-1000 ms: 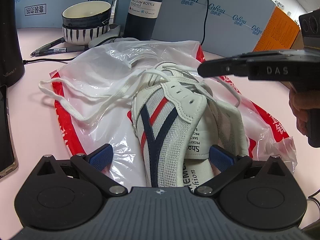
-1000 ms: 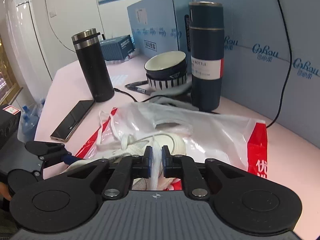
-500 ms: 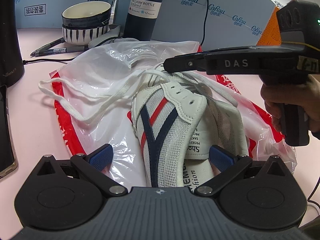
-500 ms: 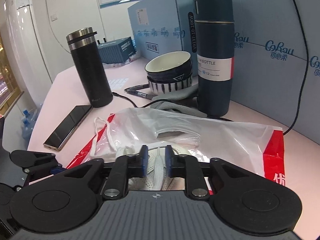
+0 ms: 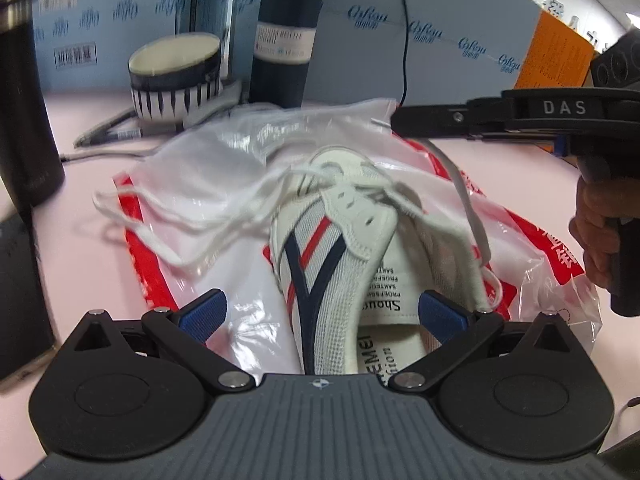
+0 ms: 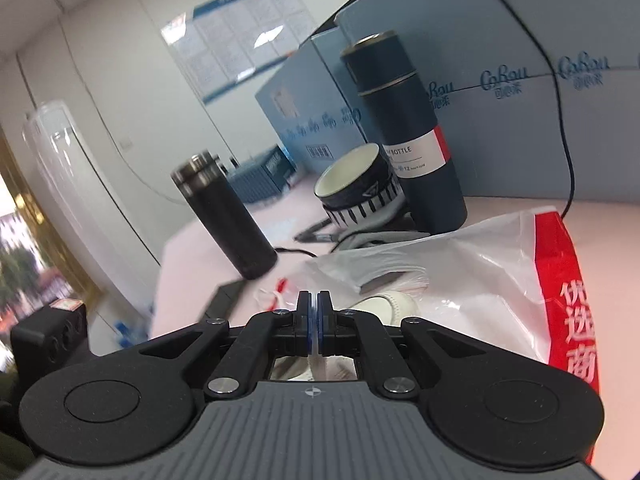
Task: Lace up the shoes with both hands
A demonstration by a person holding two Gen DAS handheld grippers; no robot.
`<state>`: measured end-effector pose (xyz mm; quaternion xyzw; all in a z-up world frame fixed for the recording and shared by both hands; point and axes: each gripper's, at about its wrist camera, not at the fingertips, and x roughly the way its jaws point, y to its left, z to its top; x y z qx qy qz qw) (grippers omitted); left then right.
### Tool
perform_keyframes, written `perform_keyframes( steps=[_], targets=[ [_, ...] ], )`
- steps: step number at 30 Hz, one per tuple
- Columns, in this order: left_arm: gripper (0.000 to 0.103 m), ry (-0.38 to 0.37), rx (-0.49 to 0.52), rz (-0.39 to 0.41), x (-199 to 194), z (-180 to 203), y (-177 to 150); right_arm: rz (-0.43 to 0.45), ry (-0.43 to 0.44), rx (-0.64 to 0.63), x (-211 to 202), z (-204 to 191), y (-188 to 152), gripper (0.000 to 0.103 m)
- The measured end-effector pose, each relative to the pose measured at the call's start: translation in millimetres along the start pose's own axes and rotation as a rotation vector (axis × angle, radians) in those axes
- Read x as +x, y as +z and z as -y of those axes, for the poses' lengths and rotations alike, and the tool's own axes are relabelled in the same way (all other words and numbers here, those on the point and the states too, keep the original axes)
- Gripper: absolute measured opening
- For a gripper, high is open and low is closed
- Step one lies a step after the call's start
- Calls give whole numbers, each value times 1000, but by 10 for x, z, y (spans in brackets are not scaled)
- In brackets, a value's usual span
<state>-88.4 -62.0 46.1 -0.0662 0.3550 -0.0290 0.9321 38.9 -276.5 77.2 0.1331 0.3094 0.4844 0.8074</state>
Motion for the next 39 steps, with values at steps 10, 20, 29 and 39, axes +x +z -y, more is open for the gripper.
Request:
perform_keyframes(
  steps=[10,20,29,39],
  targets=[
    [93,70,35,76,-117,48,175,48,47,85,-189,-6,-139,3],
    [86,155,418,46,-91,186,434,99,87,117,-234,-36,-100,4],
    [16,86,417,18,92,300,185,87,98,161,-147,67,-200,4],
    [14,-100,-45,27,124,-188,215,58,126,225,29,113,-336,4]
  ],
)
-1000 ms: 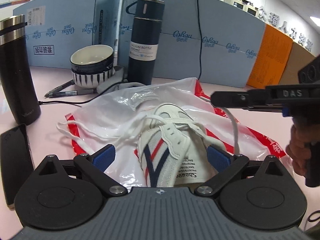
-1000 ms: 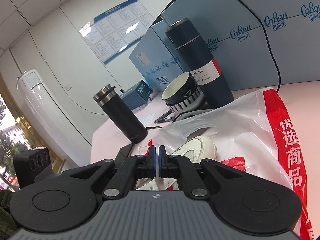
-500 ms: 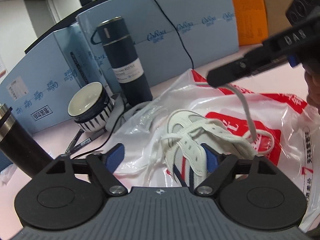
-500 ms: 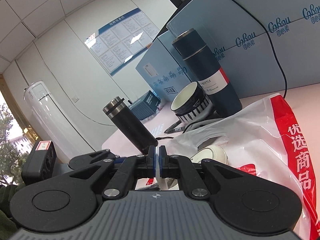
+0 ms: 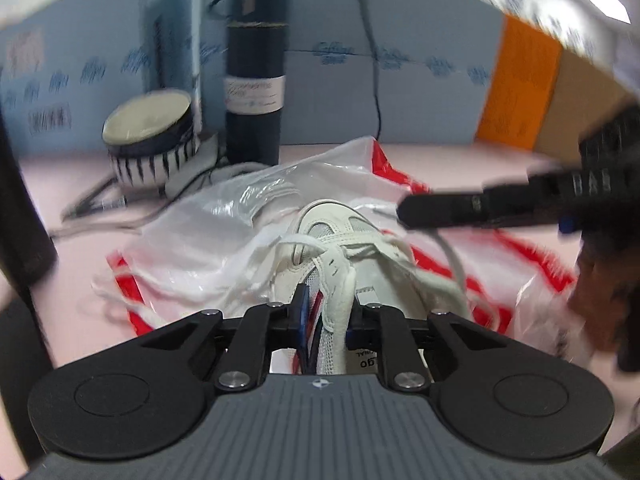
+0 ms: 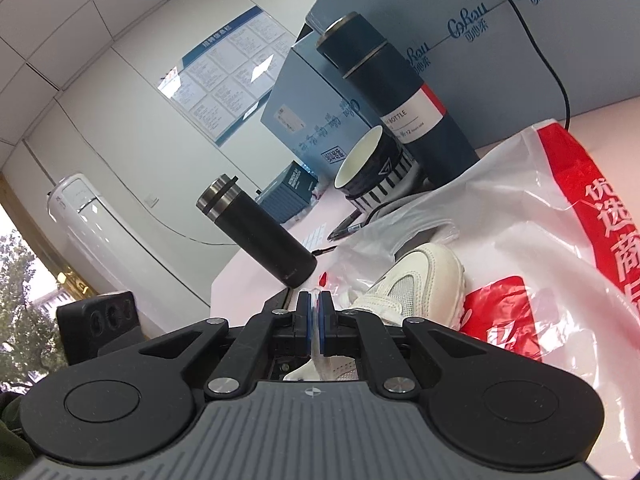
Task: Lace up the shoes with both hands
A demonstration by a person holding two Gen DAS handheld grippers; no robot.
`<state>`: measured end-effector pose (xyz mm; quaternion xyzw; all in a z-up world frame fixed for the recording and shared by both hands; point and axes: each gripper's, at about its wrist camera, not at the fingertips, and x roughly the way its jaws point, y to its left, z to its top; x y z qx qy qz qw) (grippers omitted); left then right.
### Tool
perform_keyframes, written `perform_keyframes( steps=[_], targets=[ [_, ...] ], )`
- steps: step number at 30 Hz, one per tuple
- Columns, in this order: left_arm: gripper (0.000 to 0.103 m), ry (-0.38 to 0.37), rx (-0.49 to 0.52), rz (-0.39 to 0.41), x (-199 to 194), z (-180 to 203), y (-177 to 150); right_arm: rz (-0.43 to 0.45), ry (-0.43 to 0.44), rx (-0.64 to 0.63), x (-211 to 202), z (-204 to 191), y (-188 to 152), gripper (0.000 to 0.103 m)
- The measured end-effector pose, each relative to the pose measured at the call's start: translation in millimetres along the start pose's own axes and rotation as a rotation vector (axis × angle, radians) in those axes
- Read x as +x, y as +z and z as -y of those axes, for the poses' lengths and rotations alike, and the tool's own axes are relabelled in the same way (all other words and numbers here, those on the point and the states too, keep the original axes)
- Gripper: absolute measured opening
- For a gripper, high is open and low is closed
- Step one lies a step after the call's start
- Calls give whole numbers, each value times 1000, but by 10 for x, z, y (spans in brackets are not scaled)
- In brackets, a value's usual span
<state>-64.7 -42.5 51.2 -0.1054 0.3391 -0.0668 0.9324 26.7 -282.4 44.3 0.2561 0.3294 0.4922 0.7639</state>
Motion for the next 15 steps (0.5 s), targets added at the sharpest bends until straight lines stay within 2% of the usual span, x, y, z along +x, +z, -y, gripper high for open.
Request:
perform_keyframes(
  steps=[7,15],
  targets=[
    [14,-144,-316,14,39,-395,-72,-6,-8,26,107,27,-53,4],
    [14,-224,-538,3,99,-587,-138,-32,-52,21,153,15,-133,4]
  ],
)
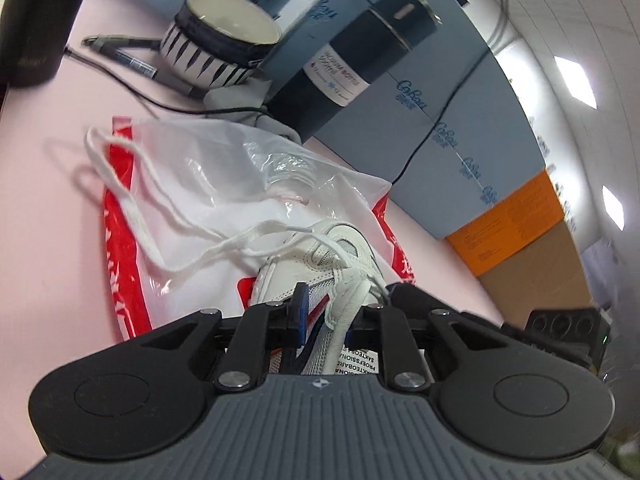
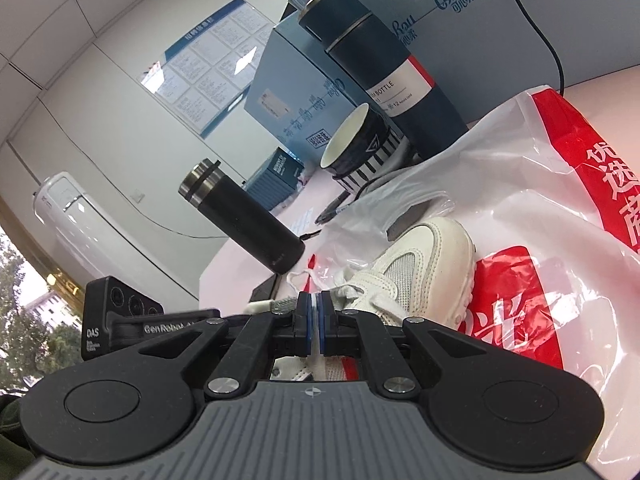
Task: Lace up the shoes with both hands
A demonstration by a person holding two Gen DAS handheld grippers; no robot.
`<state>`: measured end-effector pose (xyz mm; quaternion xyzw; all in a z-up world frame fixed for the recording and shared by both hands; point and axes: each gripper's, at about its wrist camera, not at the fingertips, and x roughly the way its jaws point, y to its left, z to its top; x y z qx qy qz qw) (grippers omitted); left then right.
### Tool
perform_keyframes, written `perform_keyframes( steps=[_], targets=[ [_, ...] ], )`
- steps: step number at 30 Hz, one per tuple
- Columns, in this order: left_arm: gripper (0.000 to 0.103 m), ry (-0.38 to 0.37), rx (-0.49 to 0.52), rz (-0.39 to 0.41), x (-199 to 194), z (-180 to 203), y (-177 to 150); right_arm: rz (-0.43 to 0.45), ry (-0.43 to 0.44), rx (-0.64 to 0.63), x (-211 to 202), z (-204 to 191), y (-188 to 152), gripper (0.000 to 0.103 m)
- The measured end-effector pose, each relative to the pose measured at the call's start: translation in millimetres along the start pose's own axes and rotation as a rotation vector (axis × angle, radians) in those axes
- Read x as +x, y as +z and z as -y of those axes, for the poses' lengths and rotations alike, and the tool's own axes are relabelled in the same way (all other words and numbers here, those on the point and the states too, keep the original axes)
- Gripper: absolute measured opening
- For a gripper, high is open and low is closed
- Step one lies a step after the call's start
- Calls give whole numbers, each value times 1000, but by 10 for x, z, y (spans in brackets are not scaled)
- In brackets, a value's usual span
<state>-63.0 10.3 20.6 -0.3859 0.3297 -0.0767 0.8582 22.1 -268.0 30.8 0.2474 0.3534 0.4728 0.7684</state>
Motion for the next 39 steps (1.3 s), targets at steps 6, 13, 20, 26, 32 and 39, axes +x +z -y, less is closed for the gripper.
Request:
perform_keyframes(
  steps=[6,13,20,26,32,39],
  targets=[
    [15,-20,-90,-22,11,-83,30,8,-13,21,17,40,-65,4],
    [15,-29,-118,-29,16,-117,41,30,-7,43,4,26,-62,4],
    [15,-29,-116,-30,14,-117,43,42,-26,100,34,57,-77,4],
    [15,-30,-112,-31,15,-118,40,20,-41,80,58,34,-80,4],
    [15,-30,-112,-31,18,-120,39,11,-48,74,71,38,-87,4],
    [15,-30,-114,-28,26,-124,39,16,-41,80,88,36,-83,4]
  ],
)
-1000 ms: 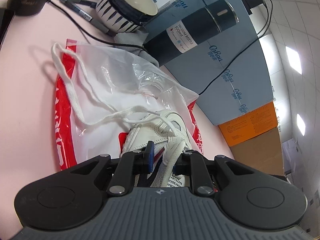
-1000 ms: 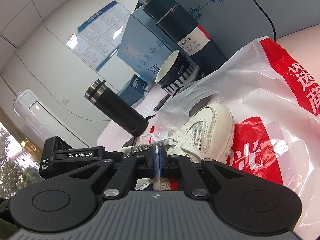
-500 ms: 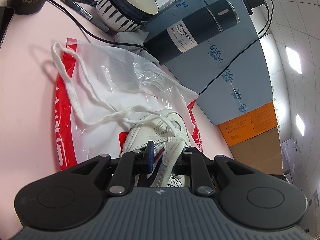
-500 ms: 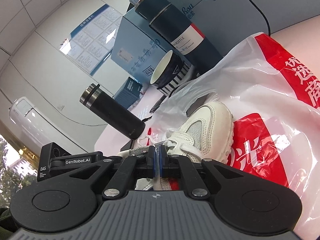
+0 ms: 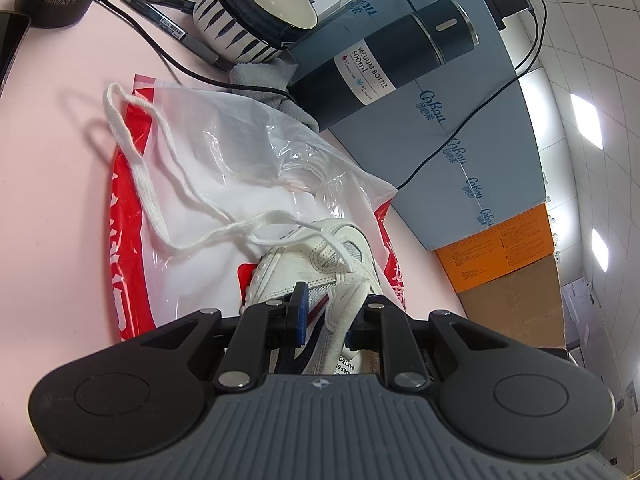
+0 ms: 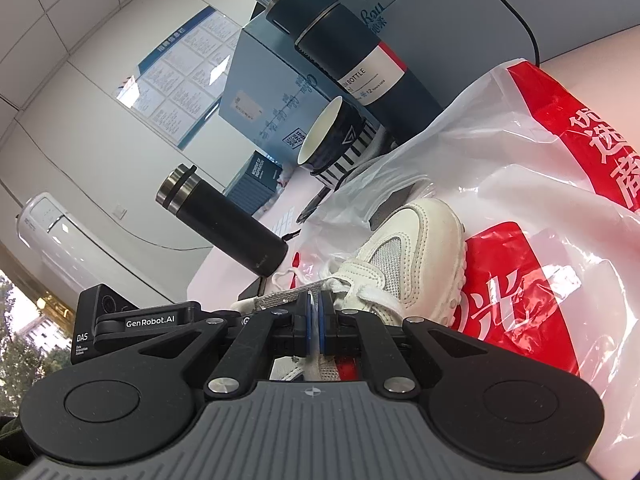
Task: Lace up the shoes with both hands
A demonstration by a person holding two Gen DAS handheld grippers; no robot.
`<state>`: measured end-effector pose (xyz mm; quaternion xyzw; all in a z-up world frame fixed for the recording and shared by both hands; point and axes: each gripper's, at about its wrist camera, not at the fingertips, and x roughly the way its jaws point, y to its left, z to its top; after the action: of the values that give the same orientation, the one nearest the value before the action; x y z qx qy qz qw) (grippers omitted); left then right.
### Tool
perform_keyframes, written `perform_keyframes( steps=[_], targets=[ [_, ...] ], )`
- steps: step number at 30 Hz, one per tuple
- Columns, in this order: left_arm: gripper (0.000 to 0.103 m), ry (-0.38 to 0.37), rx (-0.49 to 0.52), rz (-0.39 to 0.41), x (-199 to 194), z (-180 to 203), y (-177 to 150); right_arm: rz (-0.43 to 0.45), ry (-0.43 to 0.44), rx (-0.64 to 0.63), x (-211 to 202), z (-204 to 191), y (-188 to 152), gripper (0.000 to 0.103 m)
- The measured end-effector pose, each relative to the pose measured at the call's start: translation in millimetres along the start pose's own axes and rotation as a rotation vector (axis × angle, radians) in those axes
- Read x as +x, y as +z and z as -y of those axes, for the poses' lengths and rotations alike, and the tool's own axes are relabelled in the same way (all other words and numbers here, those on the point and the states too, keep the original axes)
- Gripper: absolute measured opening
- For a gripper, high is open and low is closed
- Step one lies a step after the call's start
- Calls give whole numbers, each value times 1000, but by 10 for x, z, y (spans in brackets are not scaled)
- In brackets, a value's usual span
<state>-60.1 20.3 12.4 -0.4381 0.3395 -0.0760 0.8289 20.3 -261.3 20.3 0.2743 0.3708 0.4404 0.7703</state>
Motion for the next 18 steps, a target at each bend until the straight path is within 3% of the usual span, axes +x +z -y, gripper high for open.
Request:
perform_keyframes(
  steps=[12,16,18],
  targets=[
    [15,3,14,-7,0,12,-1,-54,-12,-48,49,-50,23,4],
    [15,4,14,-4,-3,14,-9,-19,0,-29,46,-25,19,4],
    [15,2,13,-2,-8,10,-12,24,29,4,-2,8,37,11]
  ],
)
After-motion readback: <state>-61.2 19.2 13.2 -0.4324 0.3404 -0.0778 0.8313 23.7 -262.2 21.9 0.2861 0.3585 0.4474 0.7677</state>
